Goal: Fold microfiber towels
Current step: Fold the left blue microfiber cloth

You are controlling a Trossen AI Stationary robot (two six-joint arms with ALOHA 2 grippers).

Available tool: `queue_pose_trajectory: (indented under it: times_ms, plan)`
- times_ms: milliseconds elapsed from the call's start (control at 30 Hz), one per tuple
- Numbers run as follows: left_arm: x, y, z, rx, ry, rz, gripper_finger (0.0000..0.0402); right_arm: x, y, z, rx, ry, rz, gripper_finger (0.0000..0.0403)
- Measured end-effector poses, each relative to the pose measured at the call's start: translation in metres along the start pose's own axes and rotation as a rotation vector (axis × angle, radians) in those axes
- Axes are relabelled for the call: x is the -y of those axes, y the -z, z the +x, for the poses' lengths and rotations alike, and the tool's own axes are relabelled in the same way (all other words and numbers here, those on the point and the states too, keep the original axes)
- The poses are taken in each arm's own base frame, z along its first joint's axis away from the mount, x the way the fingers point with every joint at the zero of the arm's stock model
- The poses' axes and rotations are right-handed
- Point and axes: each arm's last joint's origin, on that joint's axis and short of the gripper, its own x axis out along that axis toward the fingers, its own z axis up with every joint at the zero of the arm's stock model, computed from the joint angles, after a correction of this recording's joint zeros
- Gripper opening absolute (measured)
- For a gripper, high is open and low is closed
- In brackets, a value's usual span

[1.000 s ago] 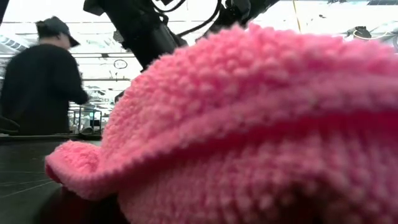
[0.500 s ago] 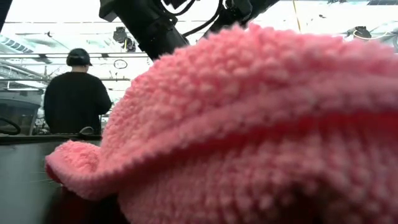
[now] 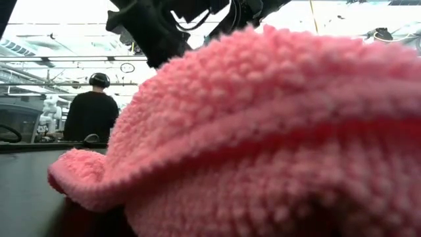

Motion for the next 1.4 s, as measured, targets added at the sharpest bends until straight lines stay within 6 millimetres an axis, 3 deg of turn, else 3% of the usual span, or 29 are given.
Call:
queue_pose_trajectory:
  times_ms: [300,933,1033,1200,1300,1400]
  plan:
    - [0.007,-0.005,-0.002,0.042,0.056,-0.030,0.0133,0.000,0.001,0.000,-0.015,-0.002,0.000,0.0000]
    - [-0.003,-0.013,0.003,0.039,-0.029,-0.010,0.0132,0.000,0.001,0.000,-0.015,-0.002,-0.002,0.0000]
    - [-0.003,-0.013,0.003,0.031,-0.028,0.038,0.0110,0.000,0.001,0.000,-0.015,-0.002,-0.003,0.0000]
    - [-0.002,-0.013,-0.001,-0.037,-0.011,0.136,0.0016,0.000,0.002,0.000,-0.017,-0.003,-0.004,0.0000]
    - [0.002,-0.017,-0.014,-0.043,0.003,0.150,0.0010,-0.001,0.003,0.000,-0.034,-0.004,-0.007,0.0000]
    - [0.005,-0.024,-0.042,-0.050,0.007,0.174,0.0004,-0.001,0.008,0.000,-0.078,-0.012,-0.015,0.0000]
